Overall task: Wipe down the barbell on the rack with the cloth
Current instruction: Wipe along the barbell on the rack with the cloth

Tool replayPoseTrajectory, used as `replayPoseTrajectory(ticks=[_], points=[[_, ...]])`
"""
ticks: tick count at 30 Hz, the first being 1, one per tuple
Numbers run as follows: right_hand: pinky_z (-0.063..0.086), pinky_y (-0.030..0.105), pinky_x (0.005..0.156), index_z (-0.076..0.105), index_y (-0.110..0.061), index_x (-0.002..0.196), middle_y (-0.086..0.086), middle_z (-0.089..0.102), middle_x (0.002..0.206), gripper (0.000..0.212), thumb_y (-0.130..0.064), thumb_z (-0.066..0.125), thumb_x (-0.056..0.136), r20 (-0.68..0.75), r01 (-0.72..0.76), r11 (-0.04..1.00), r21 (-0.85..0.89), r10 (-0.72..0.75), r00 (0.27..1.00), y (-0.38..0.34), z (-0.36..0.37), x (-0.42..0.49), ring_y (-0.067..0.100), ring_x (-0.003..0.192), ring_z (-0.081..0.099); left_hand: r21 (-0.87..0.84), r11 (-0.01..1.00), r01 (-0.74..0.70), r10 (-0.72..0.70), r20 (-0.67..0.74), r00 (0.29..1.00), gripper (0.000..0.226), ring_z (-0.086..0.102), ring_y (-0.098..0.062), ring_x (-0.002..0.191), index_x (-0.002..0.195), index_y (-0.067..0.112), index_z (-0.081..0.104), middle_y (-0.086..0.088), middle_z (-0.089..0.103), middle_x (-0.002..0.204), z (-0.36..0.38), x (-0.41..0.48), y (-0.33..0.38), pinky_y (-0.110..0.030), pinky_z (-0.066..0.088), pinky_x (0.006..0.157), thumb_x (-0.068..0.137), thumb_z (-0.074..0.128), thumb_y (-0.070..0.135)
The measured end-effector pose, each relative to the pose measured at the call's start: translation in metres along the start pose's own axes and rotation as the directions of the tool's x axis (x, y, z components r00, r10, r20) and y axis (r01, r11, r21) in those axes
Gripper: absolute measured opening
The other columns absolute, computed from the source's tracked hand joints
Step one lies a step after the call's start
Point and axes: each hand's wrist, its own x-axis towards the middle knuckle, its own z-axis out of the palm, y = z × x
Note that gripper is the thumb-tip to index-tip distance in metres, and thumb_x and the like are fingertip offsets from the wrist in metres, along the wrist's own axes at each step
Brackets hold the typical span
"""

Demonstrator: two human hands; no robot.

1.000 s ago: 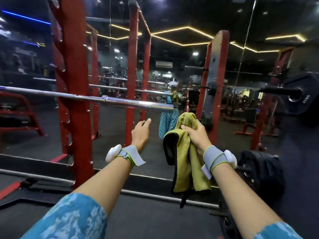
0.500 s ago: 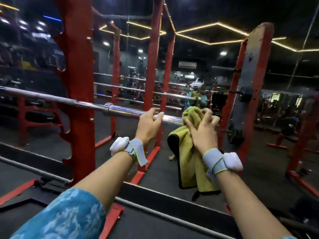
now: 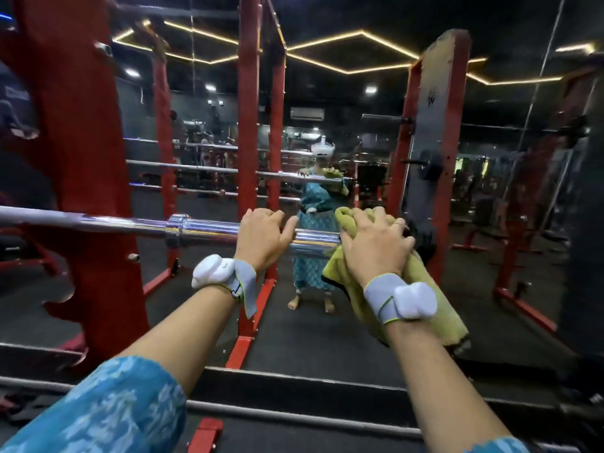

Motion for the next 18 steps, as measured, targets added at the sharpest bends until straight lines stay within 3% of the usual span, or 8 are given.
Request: replayPoseTrajectory(ticks=[3,6,9,13,15,18], points=[[0.039,0.048,0.083,0.056,-0.03,0.12,0.004,0.05,0.122,0.038,-0.046,0.057,0.086,0.002,0.103,0.994,0.02,-0.103,0.995,-0.024,0.001,-0.013,0.038,0.112,0.044,0.075,0.996,-0.047,0.051,-0.05,0.997,0.054,0.059,-0.031,0.055,0.049,0.011,0.056,-0.011,0.059,0.051,0.008,-0.007,-0.001,-0.034,0.042,0.06,0.087,0.034,0.042],[0.045,0.049,0.075,0.065,-0.027,0.107,0.005,0.059,0.115,0.038,-0.04,0.074,0.073,-0.065,0.099,0.995,0.024,-0.097,0.993,-0.028,0.006,-0.028,0.04,0.101,0.052,0.105,0.993,-0.061,0.074,-0.13,0.989,0.05,0.055,-0.03,0.048,0.047,0.013,0.053,-0.01,0.056,0.048,0.012,-0.007,-0.002,-0.031,0.037,0.054,0.087,0.04,0.038],[0.039,0.051,0.088,0.057,-0.029,0.122,0.002,0.045,0.135,0.038,-0.04,0.062,0.085,-0.003,-0.008,0.999,0.036,0.008,1.0,-0.009,0.008,-0.032,0.04,0.119,0.039,0.132,0.988,-0.079,0.105,-0.21,0.972,0.047,0.054,-0.03,0.046,0.048,0.012,0.054,-0.01,0.055,0.047,0.015,-0.007,-0.001,-0.03,0.037,0.053,0.086,0.042,0.036],[0.038,0.051,0.091,0.051,-0.03,0.128,0.002,0.039,0.136,0.04,-0.044,0.053,0.09,-0.02,-0.209,0.977,0.038,0.21,0.978,-0.01,0.002,-0.022,0.038,0.119,0.035,0.129,0.988,-0.082,0.111,-0.238,0.965,0.046,0.053,-0.029,0.045,0.048,0.012,0.056,-0.009,0.054,0.046,0.02,-0.008,-0.002,-0.029,0.037,0.053,0.085,0.042,0.036],[0.037,0.051,0.092,0.052,-0.03,0.126,0.002,0.04,0.135,0.038,-0.043,0.054,0.09,-0.004,-0.185,0.982,0.038,0.185,0.983,-0.02,0.002,-0.018,0.038,0.12,0.035,0.129,0.988,-0.079,0.109,-0.246,0.963,0.047,0.053,-0.029,0.045,0.048,0.012,0.057,-0.009,0.054,0.047,0.02,-0.007,-0.001,-0.028,0.036,0.053,0.085,0.042,0.036],[0.04,0.053,0.083,0.061,-0.027,0.114,0.005,0.051,0.128,0.035,-0.037,0.067,0.081,-0.07,-0.022,0.999,0.04,0.025,0.997,-0.033,0.011,-0.029,0.042,0.112,0.043,0.155,0.985,-0.075,0.118,-0.283,0.952,0.048,0.052,-0.028,0.044,0.048,0.011,0.058,-0.009,0.054,0.046,0.021,-0.007,-0.002,-0.027,0.034,0.052,0.084,0.041,0.037]])
